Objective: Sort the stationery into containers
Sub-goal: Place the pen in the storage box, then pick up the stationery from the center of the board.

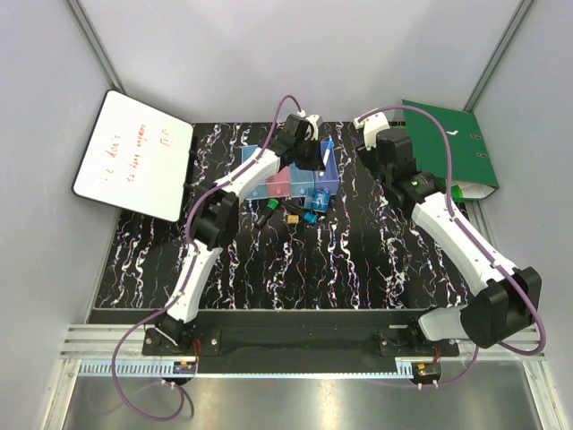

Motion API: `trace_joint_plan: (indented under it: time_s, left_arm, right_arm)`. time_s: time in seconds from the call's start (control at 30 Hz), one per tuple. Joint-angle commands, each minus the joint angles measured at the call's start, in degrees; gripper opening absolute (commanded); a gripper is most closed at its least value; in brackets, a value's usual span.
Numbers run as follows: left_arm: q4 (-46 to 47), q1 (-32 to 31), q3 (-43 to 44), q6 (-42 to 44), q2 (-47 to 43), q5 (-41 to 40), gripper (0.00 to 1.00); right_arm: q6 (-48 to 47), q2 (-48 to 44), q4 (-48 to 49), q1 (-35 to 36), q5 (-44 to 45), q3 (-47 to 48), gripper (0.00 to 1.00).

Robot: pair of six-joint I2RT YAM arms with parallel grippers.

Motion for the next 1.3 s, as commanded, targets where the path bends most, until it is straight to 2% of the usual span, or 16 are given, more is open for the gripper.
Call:
trace_joint_plan:
  time_s: [0.0, 0.17, 0.5, 0.7, 0.8, 0.87, 0.97, 1.1, 1.27]
  left_arm:
    - [3.1, -0.1, -0.3, -0.9, 0.5, -0.8, 0.12]
    - [3.2, -0.1, -0.3, -1.0, 0.7, -0.3, 0.27]
    - [3.7, -0.1, 0.3, -0.8, 0.2, 0.3, 0.30]
    - [4.2, -0.1, 0.6, 5.6, -5.4, 3.4, 0.33]
    - [3.6, 0.0, -3.0, 12.8, -11.2, 5.5, 0.42]
    - [2.7, 0.0, -8.3, 18.1, -16.3, 5.8, 0.48]
    - [0.9, 0.2, -16.7, 24.4, -23.4, 5.2, 0.54]
    - [0.1, 1.2, -29.6, 30.2, -32.1, 2.9, 0.60]
    - [-1.3, 1.8, -38.5, 34.5, -40.9, -2.4, 0.64]
  right_arm:
    - [0.9, -2.3, 1.3, -0.4, -0.9, 0.5, 0.55]
    - [0.7, -2.6, 1.3, -0.4, -0.7, 0.5, 0.55]
    - [0.5, -2.9, 1.2, -0.4, -0.6, 0.3, 0.55]
    - [-0.5, -2.8, 0.8, -0.4, -1.4, 1.4, 0.56]
    - [-1.9, -2.3, -0.6, -0.4, -4.1, 2.2, 0.57]
    - [-3.3, -2.1, -2.0, -0.4, -5.7, 2.7, 0.65]
    - [-6.2, -1.6, -4.3, -0.4, -10.7, 3.1, 0.72]
    - [-10.8, 0.4, -9.2, -0.4, -18.7, 4.7, 0.75]
    - [-16.5, 5.2, -12.1, -0.1, -25.5, 5.0, 0.75]
